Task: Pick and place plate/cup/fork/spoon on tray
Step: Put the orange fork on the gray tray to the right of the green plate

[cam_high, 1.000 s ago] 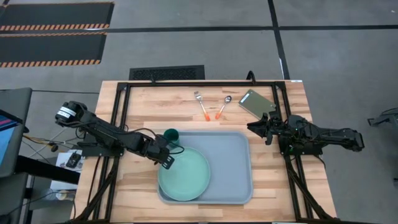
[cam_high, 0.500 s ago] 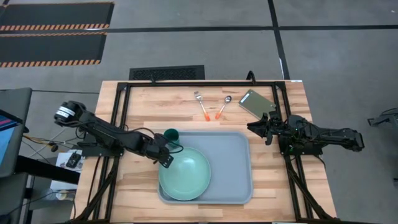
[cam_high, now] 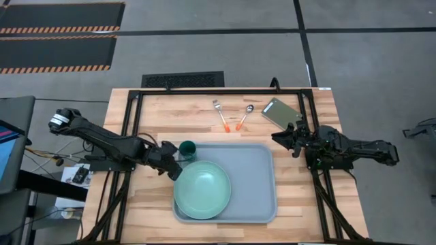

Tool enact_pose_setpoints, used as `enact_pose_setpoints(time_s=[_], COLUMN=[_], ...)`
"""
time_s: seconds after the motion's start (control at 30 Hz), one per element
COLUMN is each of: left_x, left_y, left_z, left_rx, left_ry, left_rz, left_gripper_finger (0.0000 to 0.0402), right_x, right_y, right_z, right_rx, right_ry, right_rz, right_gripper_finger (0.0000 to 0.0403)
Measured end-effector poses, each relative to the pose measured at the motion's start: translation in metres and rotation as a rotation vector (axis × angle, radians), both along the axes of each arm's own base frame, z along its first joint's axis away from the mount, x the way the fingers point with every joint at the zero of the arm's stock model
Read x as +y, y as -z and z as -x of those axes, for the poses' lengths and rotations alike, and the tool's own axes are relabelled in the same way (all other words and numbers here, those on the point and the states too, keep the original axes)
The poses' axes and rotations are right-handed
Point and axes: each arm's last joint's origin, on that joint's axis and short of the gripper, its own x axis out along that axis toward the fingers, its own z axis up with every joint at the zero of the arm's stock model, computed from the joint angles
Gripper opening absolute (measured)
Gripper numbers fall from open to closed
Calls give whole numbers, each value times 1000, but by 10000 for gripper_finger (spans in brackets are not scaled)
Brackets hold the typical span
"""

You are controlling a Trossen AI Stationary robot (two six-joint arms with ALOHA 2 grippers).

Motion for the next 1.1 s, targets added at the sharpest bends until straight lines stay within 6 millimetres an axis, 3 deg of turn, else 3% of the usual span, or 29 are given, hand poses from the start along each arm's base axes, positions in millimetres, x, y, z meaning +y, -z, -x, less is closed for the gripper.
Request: enact_pose_setpoints(time_s=[0.17, 0.37, 0.53, 0.77, 1.1], left_x=[6, 25, 47, 80, 126], left_y=[-18, -36, -53, -84, -82], left_z=[11, 21, 18, -6, -30], left_rx=[-99, -201, -279, -350, -214], left_ry=[-22, -91, -126, -77, -80], left_rz=[4, -7, -64, -233, -337], left_gripper_finger=[223, 223, 223, 223, 223], right_x=[0, 0, -2, -5, -11], right_y=[-15, -30, -24, -9, 16], right_z=[2, 4, -4, -17, -35], right_rx=[-149, -166, -83, 69, 283], right_ry=[-1, 30, 53, 99, 221], right_rz=[0, 39, 34, -82, -264], right_gripper_finger=[129, 129, 129, 129, 129])
